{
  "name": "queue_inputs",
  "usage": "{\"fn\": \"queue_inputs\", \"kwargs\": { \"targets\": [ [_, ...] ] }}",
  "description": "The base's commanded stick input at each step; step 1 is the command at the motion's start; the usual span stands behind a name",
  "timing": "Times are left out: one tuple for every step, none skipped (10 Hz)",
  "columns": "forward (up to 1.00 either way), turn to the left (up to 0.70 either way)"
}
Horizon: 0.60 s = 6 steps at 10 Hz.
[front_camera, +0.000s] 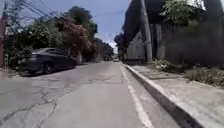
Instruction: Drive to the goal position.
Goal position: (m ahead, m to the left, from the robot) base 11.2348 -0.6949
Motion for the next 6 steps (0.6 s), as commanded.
{"fn": "queue_inputs", "kwargs": {
  "targets": [
    [1.0, 0.0],
    [1.0, 0.0],
    [1.0, 0.0],
    [1.0, 0.0],
    [1.0, 0.0],
    [1.0, 0.0]
  ]
}}
